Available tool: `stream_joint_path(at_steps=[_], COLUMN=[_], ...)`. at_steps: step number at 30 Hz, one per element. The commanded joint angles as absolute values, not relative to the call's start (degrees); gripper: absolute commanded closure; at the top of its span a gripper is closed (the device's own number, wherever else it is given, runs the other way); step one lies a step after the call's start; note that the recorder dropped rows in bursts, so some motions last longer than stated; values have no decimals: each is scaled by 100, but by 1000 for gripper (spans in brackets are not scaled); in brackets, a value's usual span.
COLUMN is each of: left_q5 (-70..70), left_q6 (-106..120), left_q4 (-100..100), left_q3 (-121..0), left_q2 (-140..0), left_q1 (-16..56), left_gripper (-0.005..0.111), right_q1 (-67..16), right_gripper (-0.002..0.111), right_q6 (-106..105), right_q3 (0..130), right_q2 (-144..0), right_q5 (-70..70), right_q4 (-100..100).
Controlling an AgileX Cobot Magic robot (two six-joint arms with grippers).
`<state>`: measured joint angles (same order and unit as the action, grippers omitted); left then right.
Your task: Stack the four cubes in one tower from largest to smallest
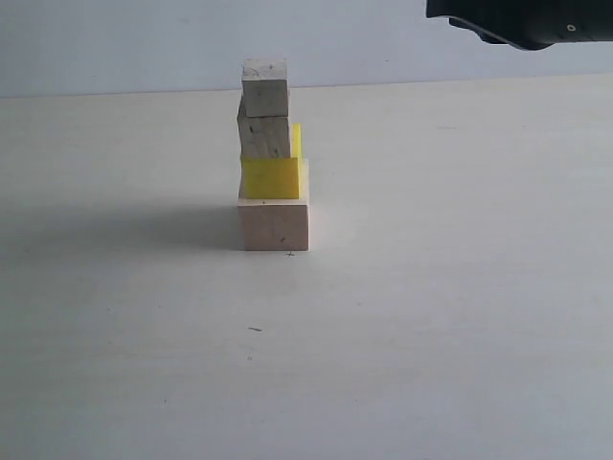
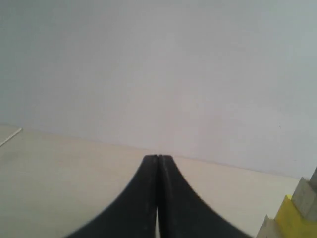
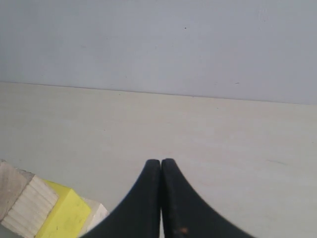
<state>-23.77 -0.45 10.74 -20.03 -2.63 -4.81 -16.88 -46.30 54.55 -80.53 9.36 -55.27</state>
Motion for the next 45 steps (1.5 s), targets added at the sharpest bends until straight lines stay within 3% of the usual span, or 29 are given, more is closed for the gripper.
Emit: stream_joint_path(at_steps=[1,18,45], left_q5=[-2365,-2166,-2046], left_q6=[-109,128,126], left_q4=[929,604,605], left_q3=[-1365,-5,0], left_q2=[-68,0,0], left_q1=[-326,25,63], left_gripper=[107,107,107], right_q1=[-1692,-1692,-1692], right_gripper=[108,108,108], right_q6=[-4632,-4632,-4633], right_q3=[5429,5429,5429], right_q2=[-8000,-8000,-8000], right_q5=[926,926,926], right_q4=[-5531,-5531,-5531])
